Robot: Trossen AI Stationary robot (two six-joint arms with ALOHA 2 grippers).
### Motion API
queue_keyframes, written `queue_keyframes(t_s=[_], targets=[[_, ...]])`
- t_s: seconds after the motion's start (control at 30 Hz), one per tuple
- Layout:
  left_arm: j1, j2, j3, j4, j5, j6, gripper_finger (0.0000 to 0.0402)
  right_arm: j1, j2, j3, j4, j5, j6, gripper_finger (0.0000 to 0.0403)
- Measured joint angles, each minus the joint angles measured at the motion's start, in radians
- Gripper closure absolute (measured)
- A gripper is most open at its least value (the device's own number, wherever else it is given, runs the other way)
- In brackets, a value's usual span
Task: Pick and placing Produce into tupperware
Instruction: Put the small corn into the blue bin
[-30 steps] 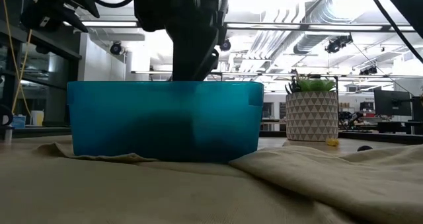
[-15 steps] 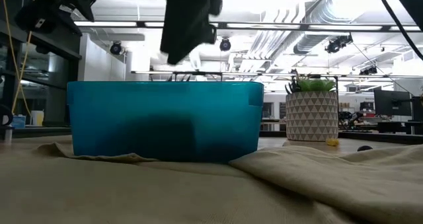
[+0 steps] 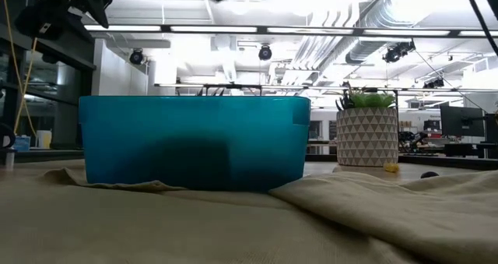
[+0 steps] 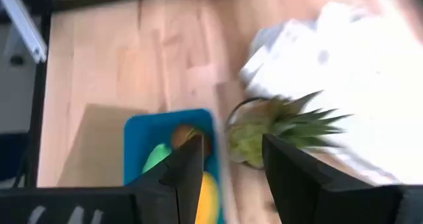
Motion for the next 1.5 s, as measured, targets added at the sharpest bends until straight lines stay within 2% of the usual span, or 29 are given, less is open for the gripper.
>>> queue_keyframes(t_s=[0.27, 0.4, 0.57, 0.7, 0.83, 1.0, 1.1, 1.23, 1.5], targets=[[0.0, 0.0, 0.0, 0.0, 0.0, 0.0, 0.0245, -0.021, -0.171, -0.002, -0.016, 0.143, -0.026, 0.0258], [0.0, 0.0, 0.0, 0.0, 0.0, 0.0, 0.0245, -0.022, -0.291, -0.107, -0.006, 0.194, -0.001, 0.0258], [0.0, 0.0, 0.0, 0.0, 0.0, 0.008, 0.0245, -0.008, -0.539, -0.43, 0.107, 0.235, 0.1, 0.0258], [0.0, 0.0, 0.0, 0.0, 0.0, 0.035, 0.0245, 0.026, -0.792, -0.731, 0.356, 0.247, 0.169, 0.0258], [0.0, 0.0, 0.0, 0.0, 0.0, 0.035, 0.0245, 0.073, -1.038, -0.991, 0.618, 0.342, 0.203, 0.0258], [0.0, 0.0, 0.0, 0.0, 0.0, 0.035, 0.0245, 0.139, -1.24, -1.241, 0.87, 0.417, 0.201, 0.0258], [0.0, 0.0, 0.0, 0.001, 0.0, 0.034, 0.0245, 0.18, -1.288, -1.348, 0.937, 0.478, 0.201, 0.026], [0.0, 0.0, 0.0, 0.001, 0.0, 0.034, 0.0245, 0.242, -1.279, -1.452, 0.984, 0.621, 0.189, 0.0265], [0.0, 0.0, 0.0, 0.001, 0.0, 0.034, 0.0245, 0.331, -1.146, -1.528, 0.976, 1.008, 0.254, 0.027]])
